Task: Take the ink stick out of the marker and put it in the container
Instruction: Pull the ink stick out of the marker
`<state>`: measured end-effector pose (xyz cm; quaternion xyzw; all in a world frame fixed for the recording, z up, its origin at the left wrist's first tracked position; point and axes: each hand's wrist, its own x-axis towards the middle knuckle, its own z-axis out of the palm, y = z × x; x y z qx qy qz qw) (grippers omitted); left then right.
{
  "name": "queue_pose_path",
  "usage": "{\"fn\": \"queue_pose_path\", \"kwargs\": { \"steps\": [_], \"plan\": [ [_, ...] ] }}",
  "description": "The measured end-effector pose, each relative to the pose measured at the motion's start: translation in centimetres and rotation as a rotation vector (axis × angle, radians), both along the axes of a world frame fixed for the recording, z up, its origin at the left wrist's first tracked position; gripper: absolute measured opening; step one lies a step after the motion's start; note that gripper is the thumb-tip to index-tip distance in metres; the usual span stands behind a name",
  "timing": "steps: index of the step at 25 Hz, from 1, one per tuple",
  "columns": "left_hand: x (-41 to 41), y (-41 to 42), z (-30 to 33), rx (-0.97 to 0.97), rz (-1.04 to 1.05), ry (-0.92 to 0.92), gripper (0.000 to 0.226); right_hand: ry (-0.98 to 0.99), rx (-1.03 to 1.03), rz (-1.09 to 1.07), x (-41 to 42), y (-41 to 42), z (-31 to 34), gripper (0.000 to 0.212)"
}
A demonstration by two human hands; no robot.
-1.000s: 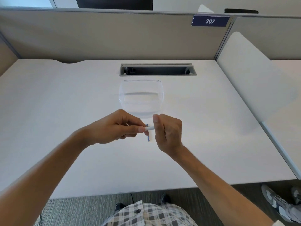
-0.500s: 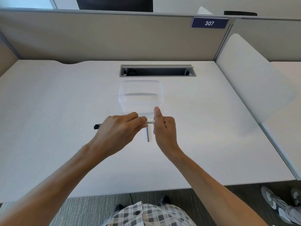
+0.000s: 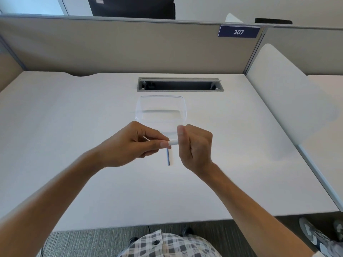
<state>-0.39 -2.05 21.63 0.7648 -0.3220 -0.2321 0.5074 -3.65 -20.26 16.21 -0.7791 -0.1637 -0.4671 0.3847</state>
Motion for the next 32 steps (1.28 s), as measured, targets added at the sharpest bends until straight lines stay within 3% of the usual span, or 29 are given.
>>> {"fn": "queue_pose_path", "kwargs": {
  "steps": [1,4,5,7,9,12,15,17,19,22,24,27,29,32],
  "plan": [
    [-0.1,-0.2,-0.4,0.02,0.055,-0.159,0.024,0.142,0.084,-0.023,0.1,0.3,-0.2,0.05],
    [0.1,-0.1,-1.9,0.23,0.076,-0.868,0.023,0.675,0.437,0.066,0.3,0.8,-1.0,0.059],
    [0.2,-0.1,-2.3,0.307,0.073,-1.005,0.023,0.822,0.541,0.123,0.4,0.9,-1.3,0.059],
    [0.2,-0.1,-3.0,0.413,0.091,-1.112,0.024,0.986,0.644,0.179,0.5,1.0,-1.5,0.056],
    [-0.1,-0.5,-3.6,0.451,0.106,-1.147,0.027,0.994,0.643,0.163,0.6,1.1,-1.6,0.058],
    [0.3,-0.6,-3.7,0.352,0.144,-1.041,0.034,0.828,0.621,0.138,0.6,1.3,-1.7,0.065],
    [0.6,-1.0,-2.4,0.148,0.146,-0.716,0.031,0.566,0.531,0.119,0.8,1.3,-1.0,0.061],
    [1.0,-1.3,-1.0,-0.003,0.121,-0.349,0.024,0.281,0.287,0.079,1.0,0.7,-0.1,0.053],
    [1.9,-0.9,0.5,-0.035,0.013,-0.036,0.019,-0.023,0.031,0.094,1.6,-0.2,0.5,0.047],
    [2.9,-0.4,1.3,0.016,-0.162,0.087,0.021,-0.218,-0.145,0.094,2.7,-1.3,1.0,0.053],
    [2.9,-0.8,0.9,0.046,-0.049,-0.054,0.022,-0.12,-0.089,0.069,3.0,-1.1,1.1,0.051],
    [3.1,-1.4,-0.4,0.09,0.119,-0.513,0.024,0.291,0.25,0.097,3.3,-0.3,0.3,0.053],
    [3.8,-1.2,-1.0,0.223,0.138,-0.863,0.032,0.583,0.5,0.146,3.7,0.1,-0.5,0.061],
    [4.5,-1.3,-1.9,0.323,0.15,-1.202,0.023,0.835,0.659,0.148,4.5,0.1,-0.5,0.069]
  ]
}}
